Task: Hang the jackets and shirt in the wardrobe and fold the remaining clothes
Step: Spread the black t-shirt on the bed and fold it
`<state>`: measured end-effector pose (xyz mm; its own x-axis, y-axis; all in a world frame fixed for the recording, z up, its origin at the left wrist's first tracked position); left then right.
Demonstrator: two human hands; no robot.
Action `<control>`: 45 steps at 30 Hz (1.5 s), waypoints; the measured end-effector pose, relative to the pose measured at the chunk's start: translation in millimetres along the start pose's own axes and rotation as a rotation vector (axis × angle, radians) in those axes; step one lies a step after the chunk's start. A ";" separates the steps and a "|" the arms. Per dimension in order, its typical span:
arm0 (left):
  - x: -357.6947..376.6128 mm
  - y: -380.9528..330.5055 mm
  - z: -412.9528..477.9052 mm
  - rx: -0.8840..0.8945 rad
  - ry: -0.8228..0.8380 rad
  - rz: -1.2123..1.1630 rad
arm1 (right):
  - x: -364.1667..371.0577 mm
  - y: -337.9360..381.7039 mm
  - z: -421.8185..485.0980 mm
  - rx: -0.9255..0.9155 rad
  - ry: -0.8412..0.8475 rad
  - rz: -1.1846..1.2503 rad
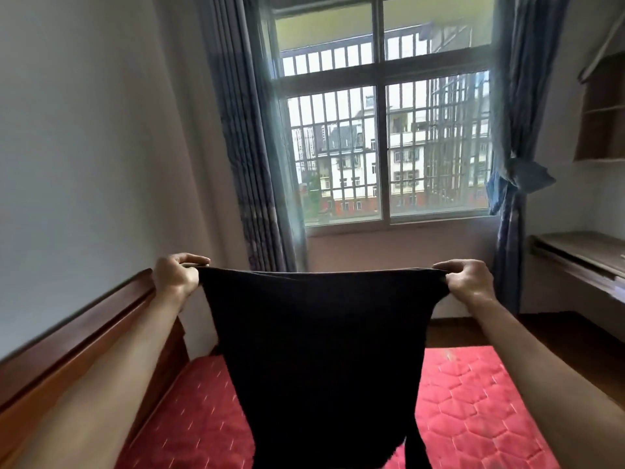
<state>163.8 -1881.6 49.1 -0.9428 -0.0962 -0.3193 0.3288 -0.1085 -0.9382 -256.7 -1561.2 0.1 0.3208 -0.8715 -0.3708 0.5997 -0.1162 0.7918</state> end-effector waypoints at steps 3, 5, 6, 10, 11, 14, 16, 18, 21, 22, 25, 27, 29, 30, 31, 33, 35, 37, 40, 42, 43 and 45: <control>-31.2 -41.6 1.4 0.072 -0.104 -0.057 | -25.9 34.1 24.2 -0.110 -0.113 0.034; -55.3 -58.7 -0.1 0.165 -0.158 -0.072 | -41.8 49.1 26.4 -0.186 -0.166 0.042; -66.4 -63.0 -4.1 0.217 -0.166 -0.075 | -48.6 54.5 22.4 -0.209 -0.179 0.023; -86.5 -53.9 -44.8 0.290 -0.152 -0.049 | -56.8 45.2 -12.4 -0.220 -0.162 -0.065; -86.1 -44.1 -57.6 0.299 -0.148 -0.023 | -55.2 37.6 -26.3 -0.202 -0.142 -0.092; -75.6 17.4 -74.8 0.276 -0.103 0.106 | -40.5 1.6 -78.1 -0.123 -0.054 -0.151; -63.8 83.3 -74.1 0.226 -0.072 0.211 | -24.6 -31.7 -120.9 -0.064 0.012 -0.207; -51.6 160.1 -86.3 0.160 -0.046 0.299 | -3.4 -73.7 -167.9 -0.005 0.088 -0.261; -30.5 283.3 -126.4 0.075 -0.012 0.410 | 34.8 -152.4 -246.5 0.078 0.157 -0.308; -23.3 327.4 -141.3 0.048 0.013 0.434 | 47.1 -182.3 -275.9 0.108 0.167 -0.325; -5.7 465.2 -182.8 -0.015 0.070 0.506 | 83.4 -270.9 -365.6 0.166 0.209 -0.383; 3.1 556.6 -214.8 -0.048 0.108 0.537 | 105.9 -333.0 -426.7 0.221 0.276 -0.394; 9.3 645.3 -250.5 -0.099 0.149 0.548 | 120.8 -393.9 -490.2 0.278 0.329 -0.404; 10.8 685.0 -271.1 -0.134 0.164 0.560 | 124.2 -421.7 -521.8 0.299 0.349 -0.417; 11.6 720.5 -292.4 -0.167 0.175 0.580 | 125.4 -446.0 -551.5 0.311 0.361 -0.426; 13.1 779.9 -337.3 -0.200 0.208 0.615 | 123.4 -484.4 -604.0 0.323 0.387 -0.443; 11.3 824.1 -378.9 -0.238 0.257 0.643 | 118.8 -509.8 -649.6 0.319 0.436 -0.458; 5.3 857.4 -411.8 -0.257 0.306 0.674 | 112.9 -527.8 -694.9 0.303 0.498 -0.478; -11.0 888.3 -447.7 -0.318 0.270 0.691 | 98.6 -541.8 -752.0 0.309 0.528 -0.526; -19.0 894.4 -464.0 -0.298 0.243 0.682 | 86.7 -541.2 -775.7 0.339 0.516 -0.533; -21.9 894.8 -472.1 -0.279 0.248 0.687 | 80.2 -540.4 -785.7 0.360 0.512 -0.538; -31.3 894.7 -488.0 -0.282 0.268 0.689 | 65.9 -537.4 -803.3 0.407 0.519 -0.552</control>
<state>460.4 -1492.8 -845.5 -0.5252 0.1948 -0.8284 0.8507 0.1477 -0.5045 31.1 -1173.6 -839.7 0.4146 -0.3235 -0.8506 0.4911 -0.7074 0.5084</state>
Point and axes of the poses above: each hand's wrist, its own z-axis towards the middle knuckle, its own x-axis out of the palm, y = z × x, the point moved 5 cm from there along z, towards the middle knuckle, and after that the axes turned 14 degrees about -x, right-handed, at the moved point
